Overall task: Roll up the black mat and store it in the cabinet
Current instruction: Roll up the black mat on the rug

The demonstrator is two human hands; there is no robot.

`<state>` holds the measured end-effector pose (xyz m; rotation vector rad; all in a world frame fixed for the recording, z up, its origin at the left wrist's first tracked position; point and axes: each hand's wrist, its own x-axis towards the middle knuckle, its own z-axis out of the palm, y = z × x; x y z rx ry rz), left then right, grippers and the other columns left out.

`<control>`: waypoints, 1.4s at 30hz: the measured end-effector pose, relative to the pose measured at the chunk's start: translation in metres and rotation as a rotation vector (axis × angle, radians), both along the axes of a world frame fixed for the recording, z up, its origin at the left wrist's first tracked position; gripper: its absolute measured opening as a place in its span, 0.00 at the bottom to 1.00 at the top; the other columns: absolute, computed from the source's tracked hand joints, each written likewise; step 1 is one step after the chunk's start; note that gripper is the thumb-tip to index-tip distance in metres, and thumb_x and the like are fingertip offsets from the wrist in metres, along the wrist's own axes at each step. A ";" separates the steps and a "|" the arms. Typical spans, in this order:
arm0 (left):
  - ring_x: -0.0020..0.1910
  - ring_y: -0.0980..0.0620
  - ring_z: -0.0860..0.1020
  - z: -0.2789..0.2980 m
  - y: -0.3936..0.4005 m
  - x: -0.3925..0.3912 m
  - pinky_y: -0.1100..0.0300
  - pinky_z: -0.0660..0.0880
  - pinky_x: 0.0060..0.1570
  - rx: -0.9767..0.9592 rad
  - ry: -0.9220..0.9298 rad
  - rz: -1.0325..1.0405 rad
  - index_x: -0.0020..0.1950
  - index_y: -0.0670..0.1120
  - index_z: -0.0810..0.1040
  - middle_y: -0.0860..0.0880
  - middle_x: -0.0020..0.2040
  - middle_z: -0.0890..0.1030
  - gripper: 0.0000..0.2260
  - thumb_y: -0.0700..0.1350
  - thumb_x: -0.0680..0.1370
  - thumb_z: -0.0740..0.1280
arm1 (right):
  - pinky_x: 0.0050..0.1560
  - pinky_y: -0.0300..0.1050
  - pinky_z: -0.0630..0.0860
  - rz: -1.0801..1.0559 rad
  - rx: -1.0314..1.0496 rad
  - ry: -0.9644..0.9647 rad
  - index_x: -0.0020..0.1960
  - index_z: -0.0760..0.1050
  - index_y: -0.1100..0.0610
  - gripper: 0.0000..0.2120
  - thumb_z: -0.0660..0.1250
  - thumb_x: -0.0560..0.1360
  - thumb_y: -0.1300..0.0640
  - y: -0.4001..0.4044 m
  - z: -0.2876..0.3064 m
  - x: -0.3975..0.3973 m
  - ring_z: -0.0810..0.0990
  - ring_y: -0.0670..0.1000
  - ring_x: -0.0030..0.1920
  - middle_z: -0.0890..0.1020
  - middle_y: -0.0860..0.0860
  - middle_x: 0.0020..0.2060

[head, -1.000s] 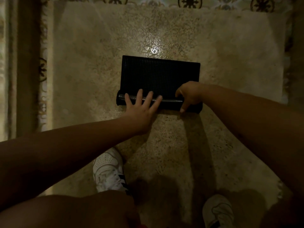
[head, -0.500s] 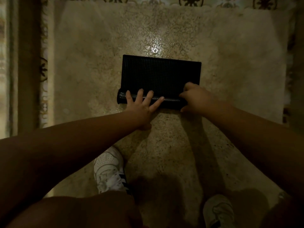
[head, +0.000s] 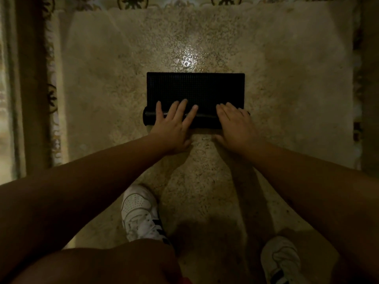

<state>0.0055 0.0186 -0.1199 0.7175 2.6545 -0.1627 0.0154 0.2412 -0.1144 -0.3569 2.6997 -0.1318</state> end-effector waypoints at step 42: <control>0.78 0.43 0.46 0.014 -0.009 -0.047 0.44 0.45 0.74 0.109 -0.126 0.057 0.78 0.45 0.43 0.42 0.79 0.48 0.45 0.66 0.72 0.61 | 0.74 0.58 0.46 0.039 0.074 -0.011 0.78 0.39 0.61 0.52 0.68 0.71 0.40 -0.018 0.006 -0.013 0.45 0.61 0.78 0.47 0.61 0.78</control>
